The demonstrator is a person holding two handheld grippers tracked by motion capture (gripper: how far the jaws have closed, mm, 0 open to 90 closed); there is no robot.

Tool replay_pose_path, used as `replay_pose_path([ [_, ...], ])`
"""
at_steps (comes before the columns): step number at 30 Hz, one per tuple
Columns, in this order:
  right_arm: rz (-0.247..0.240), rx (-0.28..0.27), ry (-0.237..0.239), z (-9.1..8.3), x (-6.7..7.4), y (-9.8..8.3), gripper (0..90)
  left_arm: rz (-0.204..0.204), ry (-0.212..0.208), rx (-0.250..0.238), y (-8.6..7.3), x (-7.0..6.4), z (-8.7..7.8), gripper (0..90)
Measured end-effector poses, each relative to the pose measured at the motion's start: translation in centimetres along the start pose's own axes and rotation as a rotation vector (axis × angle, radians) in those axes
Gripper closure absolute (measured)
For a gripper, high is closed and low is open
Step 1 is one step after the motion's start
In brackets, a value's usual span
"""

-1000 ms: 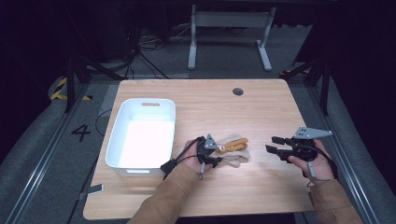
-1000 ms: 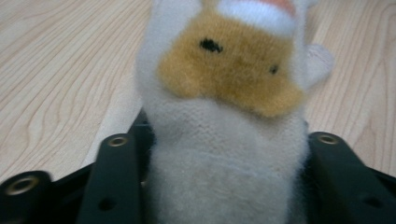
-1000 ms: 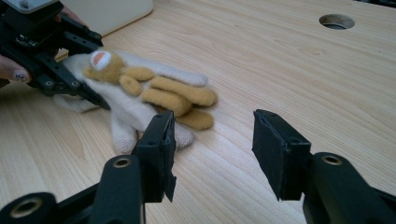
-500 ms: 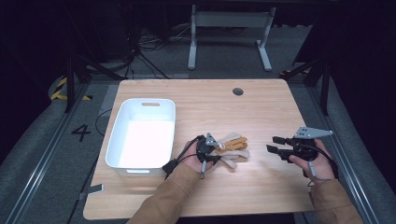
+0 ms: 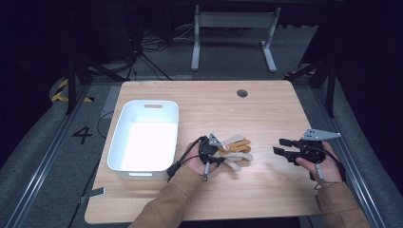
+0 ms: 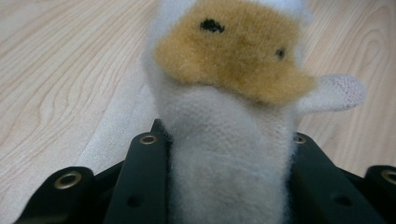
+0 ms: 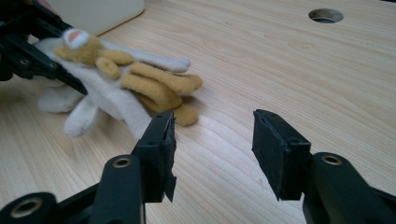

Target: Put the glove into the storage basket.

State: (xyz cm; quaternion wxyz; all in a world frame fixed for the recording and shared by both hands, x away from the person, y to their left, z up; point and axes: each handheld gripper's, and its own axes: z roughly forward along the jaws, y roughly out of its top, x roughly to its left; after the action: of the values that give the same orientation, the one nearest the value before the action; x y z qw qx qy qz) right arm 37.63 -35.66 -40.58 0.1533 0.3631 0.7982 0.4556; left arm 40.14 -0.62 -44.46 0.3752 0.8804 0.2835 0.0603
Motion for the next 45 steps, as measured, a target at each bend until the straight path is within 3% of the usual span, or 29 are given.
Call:
replay_pose_path([
  [5, 0.006, 0.008, 0.0, 0.0, -0.2, -0.1, 50.9, -0.058, -0.027, 0.023, 0.7, -0.1, -1.0, 66.9],
  [14, 0.036, 0.023, -0.003, 0.5, -1.4, -0.2, 52.8, -0.086, -0.011, 0.053, 1.9, -0.1, -3.1, 66.9],
  [21, 0.054, 0.129, -0.044, 1.3, -2.2, 0.1, 59.2, -0.128, 0.004, 0.07, 2.6, 0.1, -4.3, 66.9],
  [30, -0.007, 0.251, -0.063, 2.4, -3.5, 0.7, 69.6, -0.162, 0.06, 0.1, 3.7, 0.0, -6.3, 66.9],
  [32, -0.023, 0.261, -0.053, 2.9, -3.6, 0.8, 70.2, -0.15, 0.086, 0.099, 3.9, -0.1, -6.8, 66.8],
  [36, -0.055, 0.282, -0.05, 4.0, -3.8, 0.8, 71.1, -0.153, 0.1, 0.099, 4.4, -0.2, -7.5, 66.8],
  [45, -0.047, 0.288, -0.042, 4.6, -4.0, 0.8, 71.1, -0.171, 0.103, 0.084, 5.0, 0.1, -9.4, 66.7],
])
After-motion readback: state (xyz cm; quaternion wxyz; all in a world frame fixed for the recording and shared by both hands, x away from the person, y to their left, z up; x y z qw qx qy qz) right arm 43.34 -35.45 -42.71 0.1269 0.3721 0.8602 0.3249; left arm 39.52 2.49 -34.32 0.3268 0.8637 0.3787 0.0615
